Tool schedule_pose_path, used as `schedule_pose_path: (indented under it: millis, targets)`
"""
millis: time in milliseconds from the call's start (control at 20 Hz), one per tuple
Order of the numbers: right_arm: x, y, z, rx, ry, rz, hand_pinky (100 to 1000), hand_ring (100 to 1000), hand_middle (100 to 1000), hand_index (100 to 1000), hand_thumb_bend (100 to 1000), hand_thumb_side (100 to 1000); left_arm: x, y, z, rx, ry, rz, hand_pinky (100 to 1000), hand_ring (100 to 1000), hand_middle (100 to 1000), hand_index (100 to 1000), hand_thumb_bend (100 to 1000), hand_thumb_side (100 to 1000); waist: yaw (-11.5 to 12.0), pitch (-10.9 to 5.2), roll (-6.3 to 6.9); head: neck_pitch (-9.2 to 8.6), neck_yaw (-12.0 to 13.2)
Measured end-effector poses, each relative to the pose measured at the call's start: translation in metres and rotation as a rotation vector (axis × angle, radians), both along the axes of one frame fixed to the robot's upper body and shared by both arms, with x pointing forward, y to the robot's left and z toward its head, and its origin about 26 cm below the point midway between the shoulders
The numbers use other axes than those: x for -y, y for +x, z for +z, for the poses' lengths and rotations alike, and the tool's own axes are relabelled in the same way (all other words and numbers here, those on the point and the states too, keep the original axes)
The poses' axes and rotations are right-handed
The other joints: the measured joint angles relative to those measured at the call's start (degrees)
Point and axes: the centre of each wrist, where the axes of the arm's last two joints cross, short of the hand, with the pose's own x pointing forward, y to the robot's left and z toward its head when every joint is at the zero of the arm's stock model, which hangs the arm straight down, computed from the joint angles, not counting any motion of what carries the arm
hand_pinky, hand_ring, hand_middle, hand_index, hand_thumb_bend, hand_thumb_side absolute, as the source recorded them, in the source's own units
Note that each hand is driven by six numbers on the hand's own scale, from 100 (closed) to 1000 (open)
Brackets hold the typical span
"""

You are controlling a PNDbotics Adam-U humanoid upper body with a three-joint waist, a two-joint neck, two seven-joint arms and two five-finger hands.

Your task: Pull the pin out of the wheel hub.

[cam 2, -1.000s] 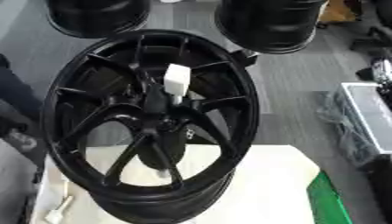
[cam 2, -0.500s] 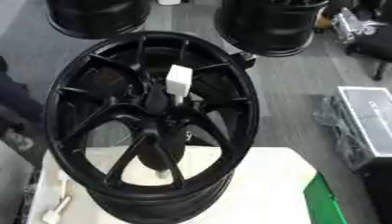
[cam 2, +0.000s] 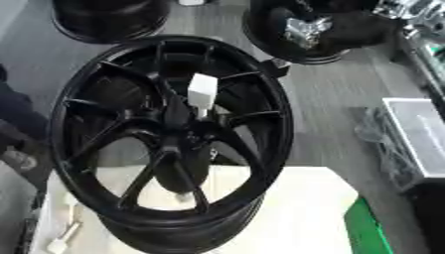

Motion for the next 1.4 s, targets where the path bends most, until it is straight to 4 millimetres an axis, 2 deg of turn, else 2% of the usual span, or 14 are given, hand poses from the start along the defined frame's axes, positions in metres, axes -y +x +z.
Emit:
schedule_pose_path:
  millis: [250,350,600,800,1050,1400]
  targets:
    - [-0.022,0.013,-0.009,0.042,-0.194,0.011,620,514,887,991,100,835,-0.001,0.000,0.000,-0.005,0.003,-0.002,499,501,521,635,792,522,0.3,-0.33,-0.04,0.01,-0.4]
    - [-0.027,0.019,-0.015,0.053,-0.250,0.000,628,521,895,994,100,819,-0.001,0.000,0.000,-0.006,0.006,-0.004,499,501,521,635,791,522,0.4,-0.37,-0.05,0.01,-0.4]
    - [-0.032,0.032,-0.029,0.071,-0.360,-0.040,621,518,908,999,100,851,0.000,0.001,0.000,-0.009,0.005,-0.009,499,501,521,635,791,522,0.6,-0.52,-0.08,0.01,-0.6]
    - [-0.035,0.040,-0.038,0.081,-0.422,-0.069,610,508,907,999,100,867,0.000,0.001,0.000,-0.010,0.005,-0.011,499,502,521,635,793,522,0.8,-0.53,-0.08,0.01,-0.8]
    - [-0.040,0.045,-0.041,0.099,-0.461,-0.079,604,502,904,999,100,879,0.000,0.001,0.000,-0.010,0.006,-0.012,499,502,521,635,792,522,0.9,-0.53,-0.09,0.01,-0.9]
    - [-0.046,0.047,-0.044,0.100,-0.505,-0.062,579,484,882,996,100,940,0.000,0.001,0.000,-0.011,0.006,-0.013,499,503,521,636,792,522,1.2,-0.54,-0.19,0.01,-0.9]
